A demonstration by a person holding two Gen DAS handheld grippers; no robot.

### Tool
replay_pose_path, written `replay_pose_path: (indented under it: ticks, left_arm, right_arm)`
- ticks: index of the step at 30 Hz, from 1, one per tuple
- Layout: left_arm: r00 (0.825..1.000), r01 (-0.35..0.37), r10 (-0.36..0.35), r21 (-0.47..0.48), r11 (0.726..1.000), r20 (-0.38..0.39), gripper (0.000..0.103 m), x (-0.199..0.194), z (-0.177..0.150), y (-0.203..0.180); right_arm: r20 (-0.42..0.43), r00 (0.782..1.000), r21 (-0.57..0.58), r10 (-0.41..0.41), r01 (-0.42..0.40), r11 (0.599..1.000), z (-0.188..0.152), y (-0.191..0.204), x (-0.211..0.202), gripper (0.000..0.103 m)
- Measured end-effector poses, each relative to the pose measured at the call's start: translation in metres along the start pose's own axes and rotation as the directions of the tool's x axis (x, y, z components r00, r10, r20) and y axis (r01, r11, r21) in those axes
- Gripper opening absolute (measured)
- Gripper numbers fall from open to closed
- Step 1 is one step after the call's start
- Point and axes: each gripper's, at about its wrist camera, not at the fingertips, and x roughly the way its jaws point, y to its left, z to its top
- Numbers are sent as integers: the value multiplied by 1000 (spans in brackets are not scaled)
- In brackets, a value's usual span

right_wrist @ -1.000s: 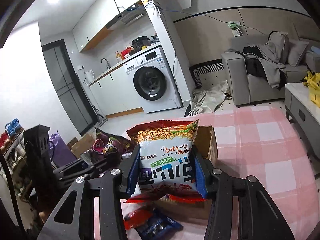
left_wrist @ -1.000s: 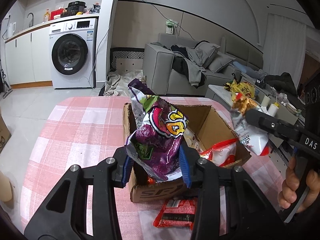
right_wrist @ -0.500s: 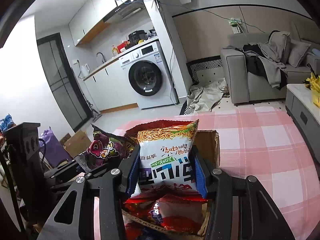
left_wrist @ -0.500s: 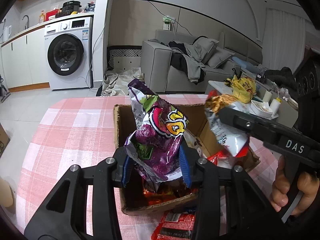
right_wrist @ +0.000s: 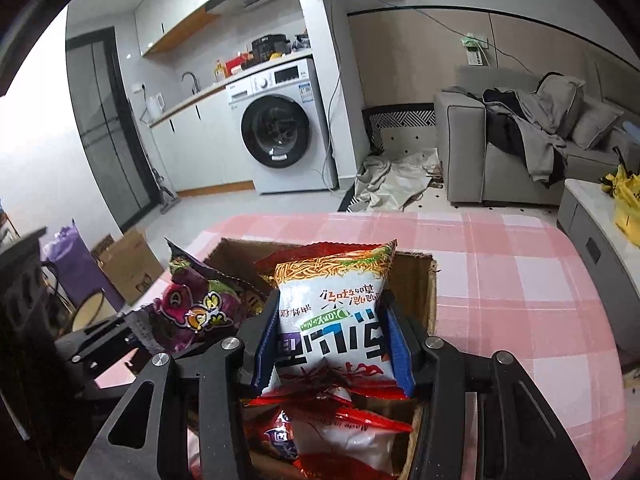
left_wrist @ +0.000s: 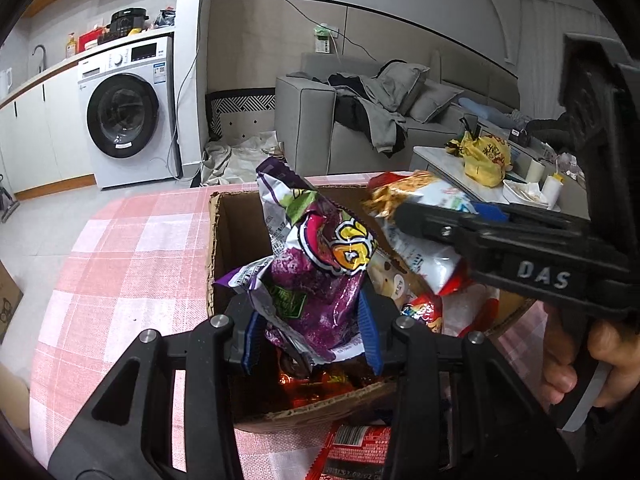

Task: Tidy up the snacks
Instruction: 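Lower the candy bag with the left tool while the right tool lowers the noodle bag, then open both tools to release the bags and withdraw from the box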

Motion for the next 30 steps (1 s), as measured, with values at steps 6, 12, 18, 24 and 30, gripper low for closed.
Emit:
replay_pose_path:
  ticks: [6, 12, 18, 24, 30]
  left_arm:
    - [1000, 2, -2, 4, 1000, 1, 37, 3, -1, 0]
    - [1000, -2, 2, 2, 1000, 2, 37, -1, -6, 0]
    - [1000, -2, 2, -12, 1000, -11, 38, -5, -6, -1]
    - [1000, 8, -8, -17, 1000, 7, 73, -24, -2, 1]
    - [1000, -7, 7, 3, 1000, 10, 91, -51, -9, -13]
  right_arm:
    - [-41, 999, -11, -19, 18, 1000, 0, 0, 16, 49]
    - [-2, 1000, -4, 5, -5, 1000, 0, -6, -2, 53]
    - [29, 1000, 16, 2, -2, 1000, -11, -19, -34, 62]
    - [40, 999, 40, 32, -34, 999, -28, -28, -64, 81]
    - [52, 997, 37, 59, -61, 997, -44, -28, -90, 102]
